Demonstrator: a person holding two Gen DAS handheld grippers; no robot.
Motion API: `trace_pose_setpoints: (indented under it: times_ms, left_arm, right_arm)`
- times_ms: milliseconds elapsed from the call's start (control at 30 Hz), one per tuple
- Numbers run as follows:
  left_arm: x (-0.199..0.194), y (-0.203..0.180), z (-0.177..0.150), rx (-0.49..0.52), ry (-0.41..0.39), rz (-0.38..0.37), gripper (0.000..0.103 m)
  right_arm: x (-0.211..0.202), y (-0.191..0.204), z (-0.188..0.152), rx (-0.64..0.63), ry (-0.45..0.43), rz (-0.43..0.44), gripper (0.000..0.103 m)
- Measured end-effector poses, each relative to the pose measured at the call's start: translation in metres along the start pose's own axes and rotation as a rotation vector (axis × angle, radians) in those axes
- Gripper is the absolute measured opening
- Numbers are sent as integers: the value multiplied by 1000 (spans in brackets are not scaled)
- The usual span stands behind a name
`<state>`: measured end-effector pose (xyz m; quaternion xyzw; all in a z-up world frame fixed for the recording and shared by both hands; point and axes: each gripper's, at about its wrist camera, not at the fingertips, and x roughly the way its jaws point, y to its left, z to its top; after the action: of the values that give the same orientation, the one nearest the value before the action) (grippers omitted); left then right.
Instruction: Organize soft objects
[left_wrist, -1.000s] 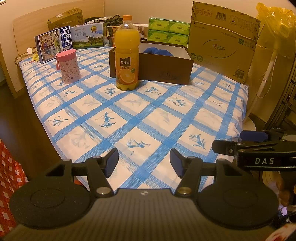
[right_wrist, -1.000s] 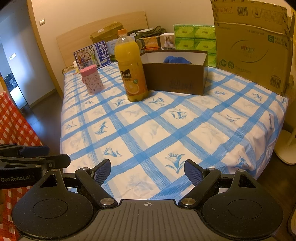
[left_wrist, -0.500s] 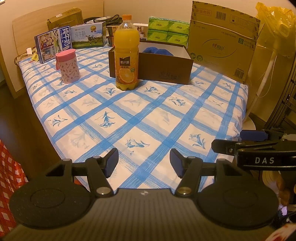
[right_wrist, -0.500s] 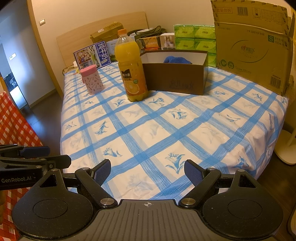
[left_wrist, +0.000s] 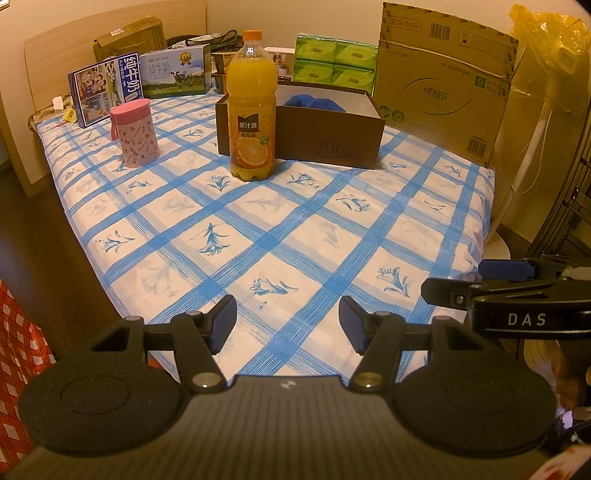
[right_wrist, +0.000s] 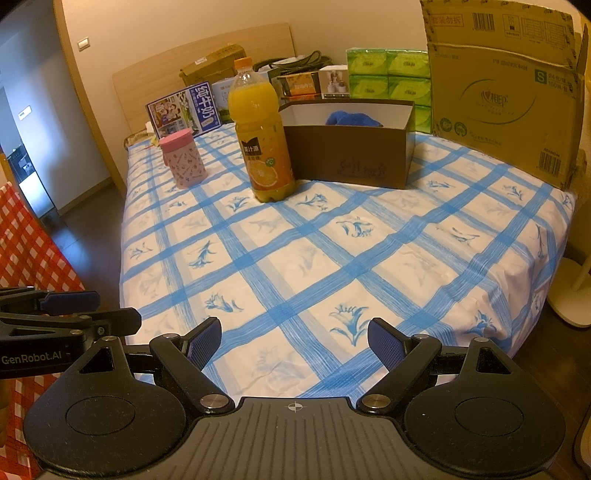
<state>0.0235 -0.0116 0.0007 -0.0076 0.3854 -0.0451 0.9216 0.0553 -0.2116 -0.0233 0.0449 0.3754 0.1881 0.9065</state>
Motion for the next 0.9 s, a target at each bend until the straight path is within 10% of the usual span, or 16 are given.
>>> trace_pose_setpoints:
  times_ms: [900]
  left_arm:
    - [0,0,0,0,1,0,59]
  right_arm:
    - [1,-1,0,0,0,1,86]
